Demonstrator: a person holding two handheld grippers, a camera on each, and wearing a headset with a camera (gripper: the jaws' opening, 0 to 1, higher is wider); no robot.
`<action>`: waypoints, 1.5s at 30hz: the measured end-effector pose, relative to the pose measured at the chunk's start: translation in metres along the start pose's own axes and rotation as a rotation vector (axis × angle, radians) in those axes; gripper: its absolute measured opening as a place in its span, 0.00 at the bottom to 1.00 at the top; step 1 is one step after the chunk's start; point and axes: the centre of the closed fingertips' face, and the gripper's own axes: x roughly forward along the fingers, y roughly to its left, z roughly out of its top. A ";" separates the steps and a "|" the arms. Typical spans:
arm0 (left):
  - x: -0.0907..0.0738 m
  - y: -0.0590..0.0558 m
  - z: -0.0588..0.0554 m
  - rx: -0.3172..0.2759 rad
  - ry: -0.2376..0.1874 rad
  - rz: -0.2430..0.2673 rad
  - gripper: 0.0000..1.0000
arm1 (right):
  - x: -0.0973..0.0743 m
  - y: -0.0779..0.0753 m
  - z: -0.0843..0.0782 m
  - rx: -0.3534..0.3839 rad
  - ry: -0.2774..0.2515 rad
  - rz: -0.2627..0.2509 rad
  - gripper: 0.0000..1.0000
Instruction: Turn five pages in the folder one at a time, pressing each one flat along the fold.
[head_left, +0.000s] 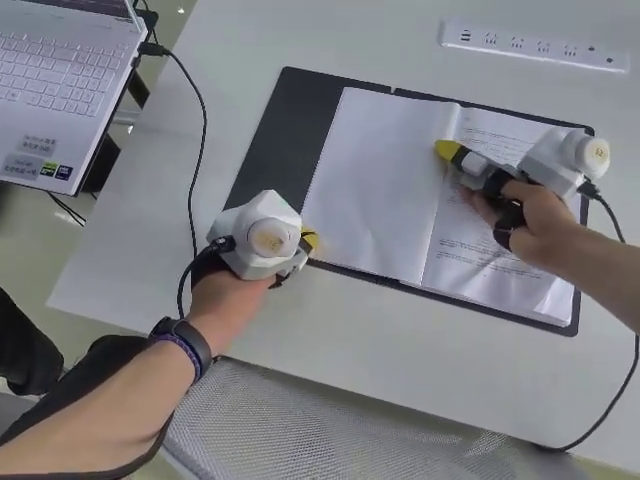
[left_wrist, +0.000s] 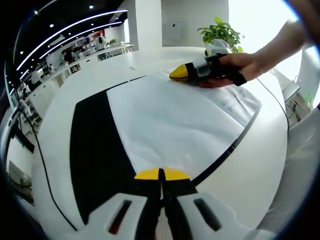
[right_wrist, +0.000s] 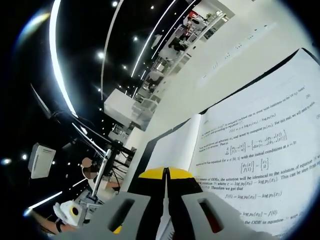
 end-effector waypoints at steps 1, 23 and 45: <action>0.001 0.001 -0.001 -0.003 0.000 -0.002 0.00 | -0.003 0.005 -0.004 0.005 0.004 0.006 0.00; 0.015 0.007 -0.011 0.006 0.003 -0.011 0.00 | -0.052 0.048 -0.079 -0.032 0.102 0.060 0.00; 0.010 0.005 -0.008 0.007 -0.006 -0.016 0.00 | -0.080 0.059 -0.129 -0.017 0.171 0.071 0.00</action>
